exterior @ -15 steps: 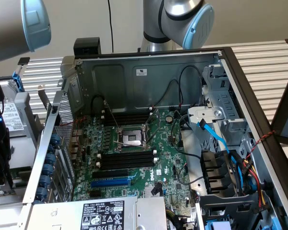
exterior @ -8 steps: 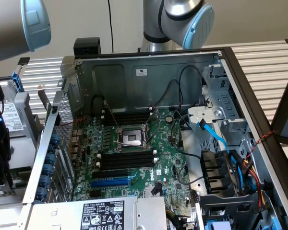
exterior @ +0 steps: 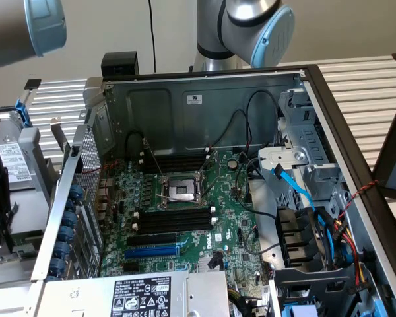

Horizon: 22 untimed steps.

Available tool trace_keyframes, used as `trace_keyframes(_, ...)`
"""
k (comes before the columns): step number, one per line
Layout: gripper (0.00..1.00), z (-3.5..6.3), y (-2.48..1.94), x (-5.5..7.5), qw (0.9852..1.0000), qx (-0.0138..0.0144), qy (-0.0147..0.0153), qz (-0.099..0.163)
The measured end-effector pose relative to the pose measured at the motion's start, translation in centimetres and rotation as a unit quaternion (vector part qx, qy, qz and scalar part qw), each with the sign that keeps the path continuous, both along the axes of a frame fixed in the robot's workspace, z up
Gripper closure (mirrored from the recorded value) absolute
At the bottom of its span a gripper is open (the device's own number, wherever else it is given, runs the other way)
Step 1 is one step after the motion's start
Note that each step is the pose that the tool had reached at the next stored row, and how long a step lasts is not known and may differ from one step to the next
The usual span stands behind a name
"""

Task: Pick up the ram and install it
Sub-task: 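Pick up the ram and move it above insertion slot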

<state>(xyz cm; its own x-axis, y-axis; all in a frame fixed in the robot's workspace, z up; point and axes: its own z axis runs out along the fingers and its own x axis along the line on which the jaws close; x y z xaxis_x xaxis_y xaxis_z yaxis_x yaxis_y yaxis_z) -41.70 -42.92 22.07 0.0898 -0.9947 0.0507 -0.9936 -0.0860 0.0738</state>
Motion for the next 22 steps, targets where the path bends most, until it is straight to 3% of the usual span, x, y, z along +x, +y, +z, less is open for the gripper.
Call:
trace_keyframes(11,0.87,3.44,0.01,0.0,1.0,-0.0012,-0.0061,-0.002)
trace_keyframes(22,0.87,7.52,0.01,0.0,0.9993,-0.0014,-0.0064,-0.037)
